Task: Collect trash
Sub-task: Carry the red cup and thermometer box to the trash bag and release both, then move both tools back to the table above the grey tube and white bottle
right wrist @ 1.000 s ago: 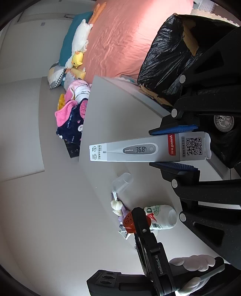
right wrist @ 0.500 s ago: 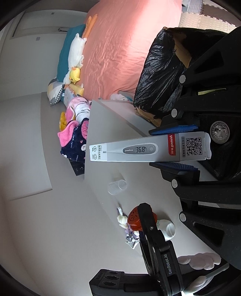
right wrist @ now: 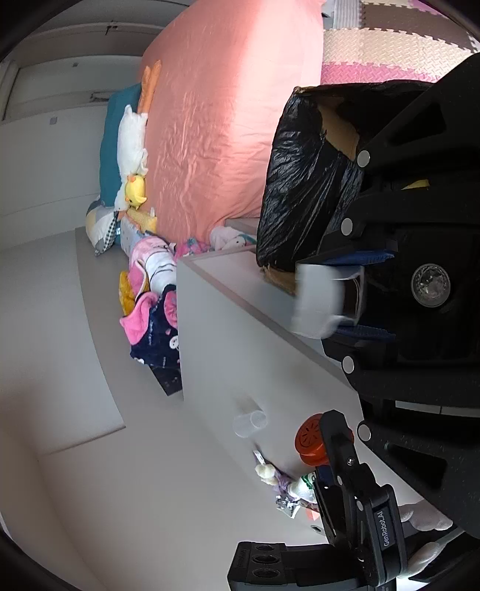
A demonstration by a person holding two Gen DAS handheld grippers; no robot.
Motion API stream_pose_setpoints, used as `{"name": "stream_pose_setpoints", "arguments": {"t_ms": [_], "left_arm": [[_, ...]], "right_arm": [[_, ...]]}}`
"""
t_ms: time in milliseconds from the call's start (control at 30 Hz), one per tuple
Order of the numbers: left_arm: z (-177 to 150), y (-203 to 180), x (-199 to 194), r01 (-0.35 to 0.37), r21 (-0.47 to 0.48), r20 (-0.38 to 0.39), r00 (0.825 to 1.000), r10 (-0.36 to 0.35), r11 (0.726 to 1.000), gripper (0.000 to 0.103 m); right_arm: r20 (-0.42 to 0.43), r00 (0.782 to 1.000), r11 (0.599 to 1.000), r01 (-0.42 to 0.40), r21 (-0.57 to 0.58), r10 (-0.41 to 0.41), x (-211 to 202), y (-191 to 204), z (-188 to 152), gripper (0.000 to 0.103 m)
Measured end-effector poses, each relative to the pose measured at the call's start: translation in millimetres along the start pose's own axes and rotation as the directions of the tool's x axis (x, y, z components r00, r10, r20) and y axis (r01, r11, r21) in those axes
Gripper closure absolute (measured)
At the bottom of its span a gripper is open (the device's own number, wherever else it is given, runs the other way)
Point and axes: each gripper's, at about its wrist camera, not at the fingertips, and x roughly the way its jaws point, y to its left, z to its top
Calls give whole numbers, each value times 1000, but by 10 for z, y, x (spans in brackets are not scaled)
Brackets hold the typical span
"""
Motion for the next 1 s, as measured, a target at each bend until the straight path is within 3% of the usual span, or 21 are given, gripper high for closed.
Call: {"name": "stream_pose_setpoints", "arguments": {"t_ms": [67,100,167,200,233,367,700,1000], "left_arm": [[3,-26,87,43,-3,-38,998,-43,999,55],[3,-40,124,58,-8,-57,997,-59,998,35],[5,-61,159,75,-24,-69,995,-77,997,10],[7,-82,155,83,-21,-61,995,-85,996,10],[9,-106,153,86,-13,-60,994,-86,996,10],[-1,-129,140,87,2,-62,994,-87,996,10],[-34,-81,17,80,-2,-32,996,-80,997,10],[-101,163,-228,-12,-37,15,1000,13,999,10]], "right_arm": [[10,999,999,44,21,-44,-25,-93,-6,75],[12,996,996,90,24,-91,-30,-124,-5,75],[28,984,984,174,28,-175,-61,-197,-9,62],[45,980,981,193,36,-194,-97,-236,-14,41],[60,978,979,199,41,-201,-124,-257,-15,37],[65,976,977,204,67,-209,-161,-350,5,37],[52,989,988,137,75,-141,-129,-272,20,36],[41,997,998,68,-2,-68,-13,135,39,33]]}}
